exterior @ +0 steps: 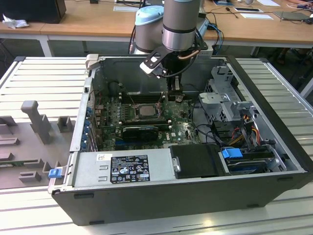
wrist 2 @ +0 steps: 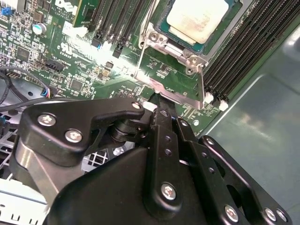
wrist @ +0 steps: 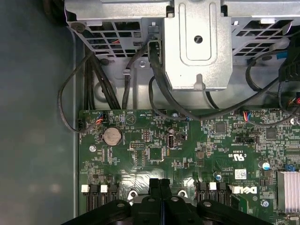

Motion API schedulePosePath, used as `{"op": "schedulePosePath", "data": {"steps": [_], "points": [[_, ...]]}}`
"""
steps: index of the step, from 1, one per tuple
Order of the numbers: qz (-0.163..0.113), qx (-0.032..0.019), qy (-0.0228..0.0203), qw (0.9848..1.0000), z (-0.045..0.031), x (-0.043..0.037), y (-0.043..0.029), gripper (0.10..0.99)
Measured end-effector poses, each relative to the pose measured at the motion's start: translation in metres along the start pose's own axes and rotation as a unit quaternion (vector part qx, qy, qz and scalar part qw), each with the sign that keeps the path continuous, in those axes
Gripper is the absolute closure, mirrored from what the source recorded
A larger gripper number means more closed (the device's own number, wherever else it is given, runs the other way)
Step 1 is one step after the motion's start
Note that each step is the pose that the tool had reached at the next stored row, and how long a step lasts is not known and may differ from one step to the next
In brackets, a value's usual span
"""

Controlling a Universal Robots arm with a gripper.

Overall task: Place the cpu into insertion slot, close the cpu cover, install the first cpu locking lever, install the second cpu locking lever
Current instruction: 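Close the cpu cover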

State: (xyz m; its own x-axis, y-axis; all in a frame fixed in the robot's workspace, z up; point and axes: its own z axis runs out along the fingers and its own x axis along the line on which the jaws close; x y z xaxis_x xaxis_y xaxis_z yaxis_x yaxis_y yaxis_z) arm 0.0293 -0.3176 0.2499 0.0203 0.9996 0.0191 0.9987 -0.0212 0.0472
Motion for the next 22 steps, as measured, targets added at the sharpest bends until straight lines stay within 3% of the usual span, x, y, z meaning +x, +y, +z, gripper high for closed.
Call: {"op": "schedulePosePath", "data": {"steps": [22], "points": [[0.0,0.0,0.0,1.0,-0.0004,-0.0002,-0.0089,0.98]]}}
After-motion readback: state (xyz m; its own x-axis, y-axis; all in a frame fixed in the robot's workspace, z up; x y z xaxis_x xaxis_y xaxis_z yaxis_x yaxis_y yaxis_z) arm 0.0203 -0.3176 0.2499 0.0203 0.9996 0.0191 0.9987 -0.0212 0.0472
